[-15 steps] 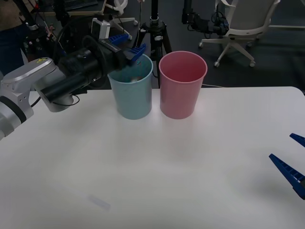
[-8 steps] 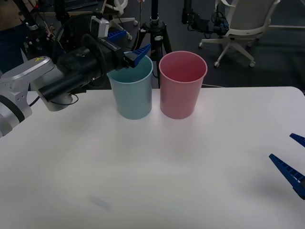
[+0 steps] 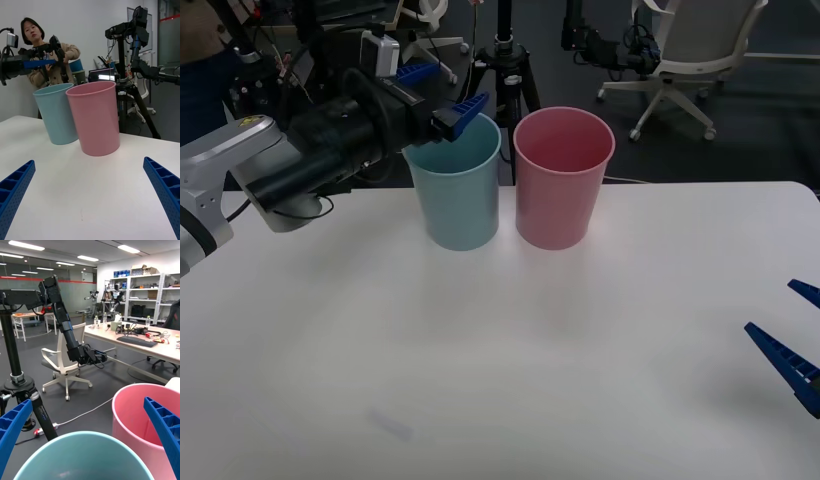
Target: Grasp the object on the table and drop it into the matching bin: aluminum can to the light blue bin, PET bottle to the pink bin.
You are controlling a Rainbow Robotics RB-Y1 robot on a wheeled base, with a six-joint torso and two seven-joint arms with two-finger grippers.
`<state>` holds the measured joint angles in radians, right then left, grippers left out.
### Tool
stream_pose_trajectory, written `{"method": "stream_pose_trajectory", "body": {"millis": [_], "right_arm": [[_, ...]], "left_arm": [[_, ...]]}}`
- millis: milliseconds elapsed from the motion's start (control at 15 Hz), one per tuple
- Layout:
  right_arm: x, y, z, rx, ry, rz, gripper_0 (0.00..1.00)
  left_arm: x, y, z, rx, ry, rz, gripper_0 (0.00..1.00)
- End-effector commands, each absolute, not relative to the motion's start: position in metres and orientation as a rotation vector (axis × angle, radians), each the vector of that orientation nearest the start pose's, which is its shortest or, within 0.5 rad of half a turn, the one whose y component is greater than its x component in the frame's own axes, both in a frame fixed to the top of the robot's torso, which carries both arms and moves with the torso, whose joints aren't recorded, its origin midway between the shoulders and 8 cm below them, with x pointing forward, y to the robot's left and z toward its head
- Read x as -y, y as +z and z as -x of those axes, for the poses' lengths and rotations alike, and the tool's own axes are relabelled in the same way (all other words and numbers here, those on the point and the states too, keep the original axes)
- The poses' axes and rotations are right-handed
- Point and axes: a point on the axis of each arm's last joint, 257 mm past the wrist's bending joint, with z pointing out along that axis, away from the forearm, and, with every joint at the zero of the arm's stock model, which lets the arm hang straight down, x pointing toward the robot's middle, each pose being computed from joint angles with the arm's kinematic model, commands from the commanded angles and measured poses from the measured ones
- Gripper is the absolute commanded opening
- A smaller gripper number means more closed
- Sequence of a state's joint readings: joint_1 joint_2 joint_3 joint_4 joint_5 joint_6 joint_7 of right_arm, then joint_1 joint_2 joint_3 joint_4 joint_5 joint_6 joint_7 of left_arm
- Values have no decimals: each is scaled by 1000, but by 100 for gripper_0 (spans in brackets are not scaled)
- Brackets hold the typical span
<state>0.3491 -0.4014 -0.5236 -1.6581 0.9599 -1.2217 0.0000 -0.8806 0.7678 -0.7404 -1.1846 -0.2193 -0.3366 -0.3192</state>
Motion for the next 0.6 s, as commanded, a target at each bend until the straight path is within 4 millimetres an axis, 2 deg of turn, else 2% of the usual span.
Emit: {"method": "stream_pose_trajectory", "body": {"millis": [67, 333, 600], "right_arm": [[330, -169, -342, -1441, 567, 465, 100], [330, -169, -342, -1441, 567, 465, 100], [330, -169, -342, -1441, 567, 465, 100]], "left_arm": [[-99, -20, -627, -1387, -566, -669, 100], [-132, -23, -604, -1412, -574, -664, 100], [-176, -22, -581, -1400, -535, -645, 100]]}}
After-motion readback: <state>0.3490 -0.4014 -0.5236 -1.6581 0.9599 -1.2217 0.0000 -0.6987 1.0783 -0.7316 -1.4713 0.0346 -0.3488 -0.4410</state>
